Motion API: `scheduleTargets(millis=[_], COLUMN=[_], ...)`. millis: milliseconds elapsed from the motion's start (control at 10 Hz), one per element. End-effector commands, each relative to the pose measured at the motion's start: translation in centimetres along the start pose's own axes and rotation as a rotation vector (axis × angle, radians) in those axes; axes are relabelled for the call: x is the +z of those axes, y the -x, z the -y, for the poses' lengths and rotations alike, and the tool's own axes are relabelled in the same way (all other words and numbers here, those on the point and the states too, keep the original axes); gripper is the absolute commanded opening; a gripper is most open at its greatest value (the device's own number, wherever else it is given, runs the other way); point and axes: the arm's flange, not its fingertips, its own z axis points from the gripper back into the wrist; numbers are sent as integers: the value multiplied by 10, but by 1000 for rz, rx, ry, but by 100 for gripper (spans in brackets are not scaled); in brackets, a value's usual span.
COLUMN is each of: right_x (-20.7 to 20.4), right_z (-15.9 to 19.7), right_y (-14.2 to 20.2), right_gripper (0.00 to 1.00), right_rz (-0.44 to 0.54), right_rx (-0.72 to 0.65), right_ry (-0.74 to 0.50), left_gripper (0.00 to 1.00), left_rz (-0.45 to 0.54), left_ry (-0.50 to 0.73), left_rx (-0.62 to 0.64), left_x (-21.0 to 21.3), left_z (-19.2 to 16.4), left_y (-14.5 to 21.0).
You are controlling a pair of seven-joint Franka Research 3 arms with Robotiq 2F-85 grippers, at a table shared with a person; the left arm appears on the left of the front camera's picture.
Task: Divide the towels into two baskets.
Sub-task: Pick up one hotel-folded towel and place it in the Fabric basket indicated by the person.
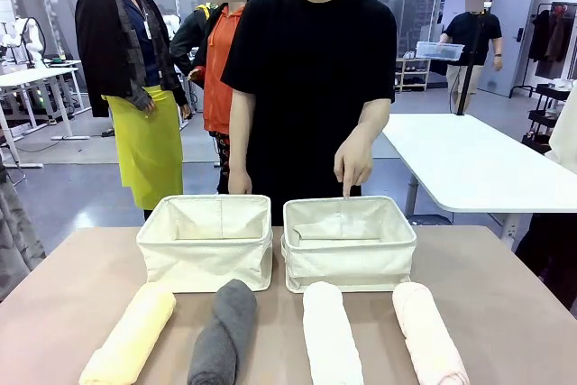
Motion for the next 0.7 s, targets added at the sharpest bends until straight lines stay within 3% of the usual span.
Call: scheduleTargets(millis=[0, 400, 600], right_x=[1, 0, -28], right_z=[-4, 0, -22], right_y=[0, 0, 5], right_gripper=[100, 100, 100], right_rz=[5, 0, -53], right_rx=[-7, 0, 31], right_ry=[-14, 0, 155], left_gripper=[100, 100, 100], left_rz=[2, 2, 2], left_ry=[11, 11, 11], left_rx=[-12, -12, -12], left_x=[3, 3, 3], left_z=[3, 3, 3], left_y=[0, 0, 0])
